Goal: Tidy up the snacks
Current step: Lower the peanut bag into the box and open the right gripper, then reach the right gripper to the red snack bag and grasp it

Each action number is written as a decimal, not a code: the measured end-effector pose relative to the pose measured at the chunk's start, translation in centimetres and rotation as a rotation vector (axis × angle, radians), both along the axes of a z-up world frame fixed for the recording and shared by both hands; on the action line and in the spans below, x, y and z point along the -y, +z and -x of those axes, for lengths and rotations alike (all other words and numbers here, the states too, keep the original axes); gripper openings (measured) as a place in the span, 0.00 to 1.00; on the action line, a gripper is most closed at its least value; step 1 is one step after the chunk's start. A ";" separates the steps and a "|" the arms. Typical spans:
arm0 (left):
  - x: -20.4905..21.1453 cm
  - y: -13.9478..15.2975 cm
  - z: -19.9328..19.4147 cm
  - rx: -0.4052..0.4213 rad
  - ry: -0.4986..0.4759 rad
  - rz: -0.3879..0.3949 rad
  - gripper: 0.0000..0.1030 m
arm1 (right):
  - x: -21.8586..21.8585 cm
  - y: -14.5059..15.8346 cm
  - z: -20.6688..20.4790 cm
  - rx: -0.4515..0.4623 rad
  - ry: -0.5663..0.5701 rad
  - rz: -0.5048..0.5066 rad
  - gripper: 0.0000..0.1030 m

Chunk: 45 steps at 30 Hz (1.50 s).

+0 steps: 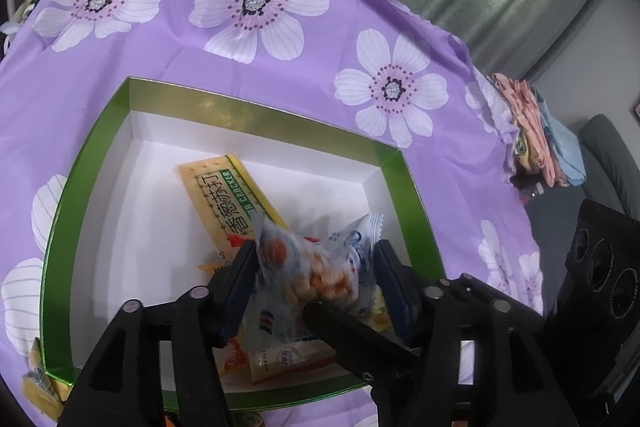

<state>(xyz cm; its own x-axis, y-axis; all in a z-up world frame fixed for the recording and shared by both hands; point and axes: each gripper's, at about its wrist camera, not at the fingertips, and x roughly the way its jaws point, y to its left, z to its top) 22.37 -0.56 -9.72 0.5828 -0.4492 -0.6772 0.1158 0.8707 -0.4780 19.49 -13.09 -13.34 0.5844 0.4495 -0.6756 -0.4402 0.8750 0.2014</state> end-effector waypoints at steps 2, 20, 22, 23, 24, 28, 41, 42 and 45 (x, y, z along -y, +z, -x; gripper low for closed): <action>0.0 0.1 0.2 0.009 0.004 -0.005 0.71 | 0.0 0.1 0.1 0.007 -0.007 0.004 0.55; 0.1 5.9 5.1 0.231 0.031 -0.124 0.90 | 3.1 4.1 5.1 0.139 -0.126 -0.028 0.85; -0.1 6.5 6.2 0.247 0.041 -0.133 0.90 | 3.2 4.3 6.0 0.145 -0.128 -0.030 0.86; -0.2 6.8 6.6 0.252 0.044 -0.134 0.90 | 3.3 4.5 6.6 0.150 -0.129 -0.033 0.86; -0.3 6.9 7.0 0.257 0.046 -0.136 0.90 | 3.3 4.6 7.0 0.151 -0.128 -0.037 0.86; -0.5 7.5 8.7 0.268 0.051 -0.154 0.90 | 3.4 4.8 9.1 0.150 -0.116 -0.050 0.86; -2.4 7.0 12.6 0.249 0.064 -0.152 0.90 | 1.0 3.6 13.7 0.109 -0.031 -0.049 0.86; -2.6 6.9 12.8 0.247 0.066 -0.152 0.90 | 0.8 3.5 14.0 0.105 -0.026 -0.051 0.86; -3.1 6.5 13.5 0.233 0.071 -0.158 0.90 | 0.1 3.2 14.8 0.095 -0.009 -0.047 0.86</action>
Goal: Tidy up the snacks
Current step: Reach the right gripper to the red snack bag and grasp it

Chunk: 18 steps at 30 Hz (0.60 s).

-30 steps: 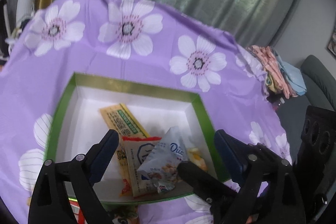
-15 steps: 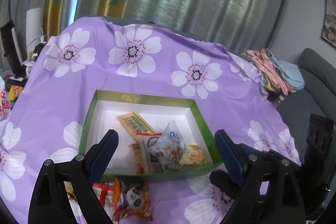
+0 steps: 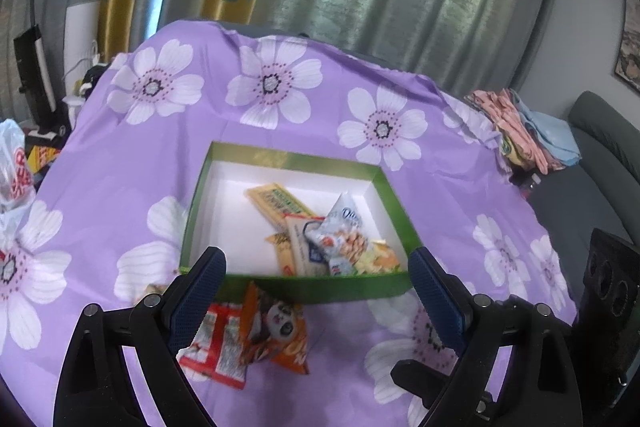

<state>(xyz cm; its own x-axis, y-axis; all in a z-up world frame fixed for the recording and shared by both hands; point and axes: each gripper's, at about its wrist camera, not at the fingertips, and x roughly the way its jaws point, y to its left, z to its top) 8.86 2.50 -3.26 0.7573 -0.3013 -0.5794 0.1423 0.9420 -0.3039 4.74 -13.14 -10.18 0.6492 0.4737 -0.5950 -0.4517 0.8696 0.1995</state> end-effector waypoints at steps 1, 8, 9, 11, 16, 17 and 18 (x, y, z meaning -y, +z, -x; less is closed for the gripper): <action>-0.1 -0.1 0.3 -0.002 0.000 0.001 0.90 | -0.3 -0.1 0.2 -0.002 0.004 0.004 0.86; -4.3 -2.2 1.4 -0.080 0.048 0.044 0.90 | -2.2 -1.4 1.7 -0.037 0.056 0.018 0.86; -5.4 -2.7 1.5 -0.100 0.073 0.053 0.90 | -2.5 -1.7 2.0 -0.045 0.074 0.015 0.86; -8.2 -4.0 1.8 -0.147 0.145 0.081 0.90 | -3.2 -2.0 2.5 -0.053 0.102 0.013 0.86; -12.8 -6.5 2.8 -0.219 0.211 0.199 0.90 | -5.3 -3.4 2.9 -0.101 0.185 -0.017 0.86; -13.3 -7.0 2.9 -0.236 0.213 0.222 0.90 | -5.8 -3.8 2.9 -0.114 0.210 -0.028 0.86; -13.4 -7.3 3.0 -0.247 0.212 0.229 0.90 | -6.3 -4.2 2.9 -0.124 0.227 -0.030 0.86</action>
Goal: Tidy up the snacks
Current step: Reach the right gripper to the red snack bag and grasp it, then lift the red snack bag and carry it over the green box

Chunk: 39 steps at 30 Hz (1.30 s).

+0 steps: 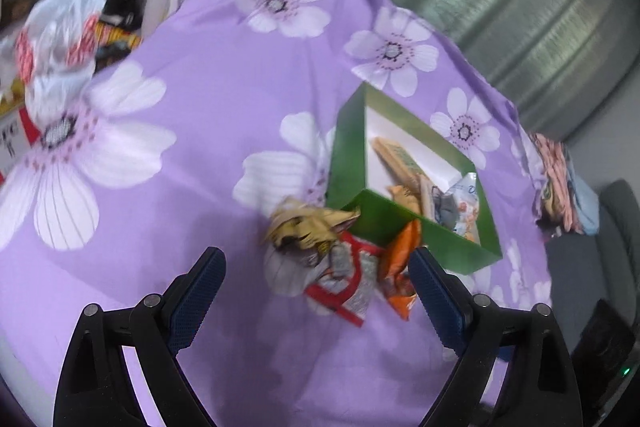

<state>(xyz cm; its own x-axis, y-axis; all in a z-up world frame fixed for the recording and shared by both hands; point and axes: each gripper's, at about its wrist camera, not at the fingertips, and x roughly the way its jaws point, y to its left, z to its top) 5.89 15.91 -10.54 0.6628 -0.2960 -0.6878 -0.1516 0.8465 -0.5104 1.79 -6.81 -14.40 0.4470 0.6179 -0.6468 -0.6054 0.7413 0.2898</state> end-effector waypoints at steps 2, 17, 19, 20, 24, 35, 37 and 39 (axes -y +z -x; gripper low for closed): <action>0.3 -0.4 -0.1 -0.014 -0.019 0.013 0.90 | -1.0 -0.9 -0.1 -0.018 0.020 0.009 0.86; 4.4 -3.9 -3.3 -0.083 -0.225 0.096 0.66 | -2.8 -6.9 -5.1 -0.166 -0.041 -0.050 0.68; 4.9 -4.1 -3.7 -0.078 -0.235 0.084 0.66 | -3.1 -7.2 -5.5 -0.159 -0.055 -0.045 0.66; 5.0 -4.1 -4.0 -0.078 -0.236 0.077 0.66 | -3.1 -7.2 -5.8 -0.155 -0.069 -0.051 0.65; 5.3 -4.6 -4.9 -0.086 -0.224 0.053 0.66 | -3.2 -7.4 -6.9 -0.182 -0.098 -0.091 0.65; 4.7 -5.9 -5.2 -0.161 -0.199 0.094 0.38 | -2.3 -8.0 -7.8 -0.211 -0.109 -0.131 0.41; 5.1 -5.7 -4.9 -0.168 -0.204 0.086 0.37 | -2.3 -7.9 -7.5 -0.201 -0.103 -0.117 0.37; 5.4 -5.3 -4.3 -0.167 -0.209 0.066 0.37 | -2.5 -7.6 -7.0 -0.183 -0.086 -0.102 0.37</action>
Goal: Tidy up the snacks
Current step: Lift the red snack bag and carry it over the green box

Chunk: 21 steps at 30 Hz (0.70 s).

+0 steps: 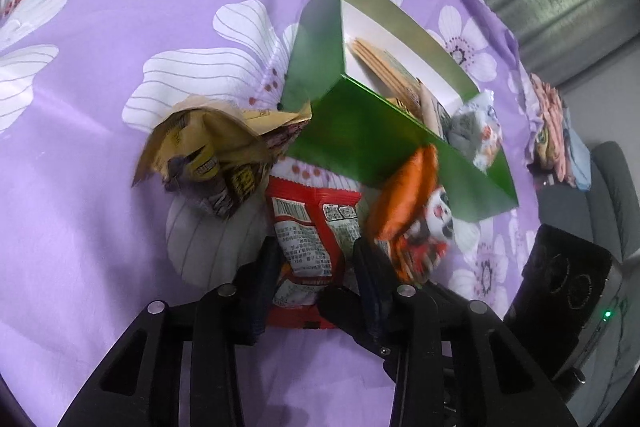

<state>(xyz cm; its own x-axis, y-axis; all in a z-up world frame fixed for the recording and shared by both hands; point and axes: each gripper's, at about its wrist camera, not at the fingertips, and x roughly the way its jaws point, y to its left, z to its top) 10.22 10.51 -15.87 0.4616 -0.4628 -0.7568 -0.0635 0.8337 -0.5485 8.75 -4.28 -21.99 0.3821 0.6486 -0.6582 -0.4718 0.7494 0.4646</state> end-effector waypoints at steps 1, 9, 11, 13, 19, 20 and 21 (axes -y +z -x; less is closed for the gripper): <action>0.1 0.1 0.3 0.002 -0.004 -0.003 0.37 | -0.1 0.1 0.3 0.008 0.006 0.006 0.37; 0.8 3.6 4.0 0.102 -0.041 -0.064 0.37 | 0.7 2.7 3.5 0.068 0.034 -0.018 0.36; 0.9 4.6 4.9 0.137 -0.036 -0.072 0.37 | 0.9 3.8 4.4 0.092 0.042 -0.027 0.36; 1.0 5.4 5.7 0.171 -0.032 -0.077 0.37 | 1.0 4.7 5.1 0.112 0.045 -0.035 0.36; 1.9 7.1 7.0 0.226 -0.031 -0.075 0.37 | 1.9 6.6 6.4 0.163 0.052 -0.035 0.36; 2.1 7.4 7.0 0.233 -0.035 -0.077 0.37 | 2.2 6.8 6.6 0.172 0.048 -0.035 0.36; 2.6 7.7 6.9 0.237 -0.038 -0.080 0.37 | 2.4 7.0 6.7 0.178 0.044 -0.036 0.36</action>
<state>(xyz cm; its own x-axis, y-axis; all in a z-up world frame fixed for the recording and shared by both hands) 3.33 7.94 -8.22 0.6142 -0.4260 -0.6643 0.0914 0.8745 -0.4763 2.02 -6.71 -15.02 0.4608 0.6894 -0.5589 -0.5810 0.7104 0.3973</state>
